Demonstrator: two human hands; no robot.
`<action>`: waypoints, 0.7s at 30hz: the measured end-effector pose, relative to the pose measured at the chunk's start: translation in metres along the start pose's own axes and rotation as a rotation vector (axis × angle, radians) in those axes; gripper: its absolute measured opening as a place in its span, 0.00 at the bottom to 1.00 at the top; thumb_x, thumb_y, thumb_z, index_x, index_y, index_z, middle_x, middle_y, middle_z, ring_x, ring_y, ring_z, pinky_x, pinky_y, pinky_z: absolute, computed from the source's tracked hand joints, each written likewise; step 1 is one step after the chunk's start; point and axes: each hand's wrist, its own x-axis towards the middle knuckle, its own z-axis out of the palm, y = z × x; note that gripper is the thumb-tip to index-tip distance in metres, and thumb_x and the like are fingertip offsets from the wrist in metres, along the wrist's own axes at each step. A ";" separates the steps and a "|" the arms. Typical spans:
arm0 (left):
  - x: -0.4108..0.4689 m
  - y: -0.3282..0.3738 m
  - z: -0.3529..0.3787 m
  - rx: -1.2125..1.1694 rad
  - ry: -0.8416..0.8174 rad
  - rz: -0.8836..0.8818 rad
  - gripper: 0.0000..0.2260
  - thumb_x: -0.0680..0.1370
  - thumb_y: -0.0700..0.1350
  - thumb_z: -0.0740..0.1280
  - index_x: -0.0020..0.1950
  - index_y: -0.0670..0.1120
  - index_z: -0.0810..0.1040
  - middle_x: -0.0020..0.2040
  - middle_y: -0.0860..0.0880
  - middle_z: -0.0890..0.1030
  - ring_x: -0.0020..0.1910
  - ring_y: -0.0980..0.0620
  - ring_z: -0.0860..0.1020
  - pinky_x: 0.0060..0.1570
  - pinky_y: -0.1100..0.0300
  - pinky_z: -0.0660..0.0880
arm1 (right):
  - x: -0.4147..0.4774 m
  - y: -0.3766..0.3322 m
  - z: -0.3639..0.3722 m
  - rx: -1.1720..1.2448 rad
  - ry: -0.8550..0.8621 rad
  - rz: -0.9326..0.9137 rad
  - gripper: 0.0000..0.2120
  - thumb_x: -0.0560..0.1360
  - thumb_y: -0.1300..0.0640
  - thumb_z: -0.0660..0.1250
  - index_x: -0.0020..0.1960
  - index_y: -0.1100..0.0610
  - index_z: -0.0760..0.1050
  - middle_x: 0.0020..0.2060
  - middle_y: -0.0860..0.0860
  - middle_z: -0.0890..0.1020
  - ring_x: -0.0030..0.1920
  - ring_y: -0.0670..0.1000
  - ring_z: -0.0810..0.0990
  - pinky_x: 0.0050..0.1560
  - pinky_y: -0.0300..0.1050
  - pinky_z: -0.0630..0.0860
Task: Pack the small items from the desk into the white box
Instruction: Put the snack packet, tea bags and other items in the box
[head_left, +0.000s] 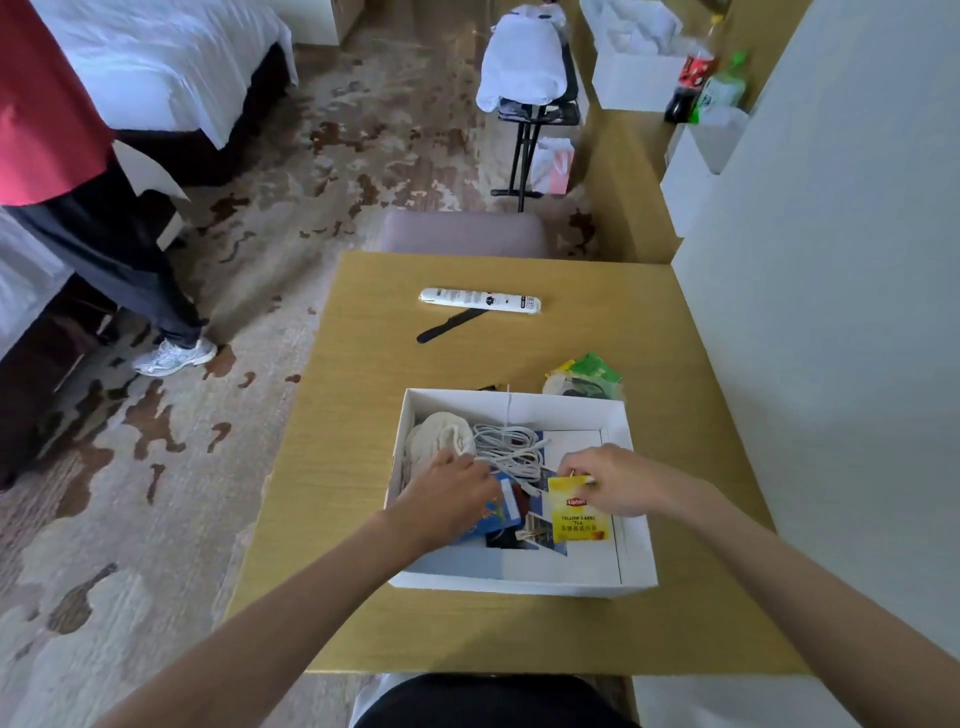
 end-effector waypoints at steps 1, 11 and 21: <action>0.002 0.000 0.002 -0.044 -0.007 0.045 0.12 0.76 0.43 0.62 0.58 0.46 0.75 0.56 0.45 0.77 0.55 0.44 0.75 0.54 0.49 0.70 | 0.000 0.001 0.004 -0.023 -0.040 0.010 0.11 0.78 0.60 0.61 0.56 0.46 0.74 0.55 0.50 0.79 0.49 0.49 0.77 0.39 0.41 0.71; 0.017 -0.001 -0.004 -0.126 0.052 0.051 0.10 0.77 0.44 0.60 0.55 0.44 0.76 0.52 0.45 0.79 0.51 0.44 0.76 0.44 0.52 0.72 | 0.000 0.004 0.050 -0.688 0.047 -0.133 0.15 0.77 0.54 0.65 0.61 0.59 0.72 0.51 0.57 0.77 0.50 0.58 0.77 0.37 0.49 0.67; 0.031 -0.023 -0.028 -0.323 0.333 -0.301 0.08 0.72 0.33 0.64 0.42 0.43 0.80 0.36 0.47 0.82 0.33 0.46 0.78 0.27 0.54 0.76 | -0.016 0.017 0.023 -0.346 0.265 -0.267 0.14 0.80 0.49 0.58 0.60 0.55 0.74 0.44 0.51 0.82 0.45 0.52 0.78 0.47 0.49 0.75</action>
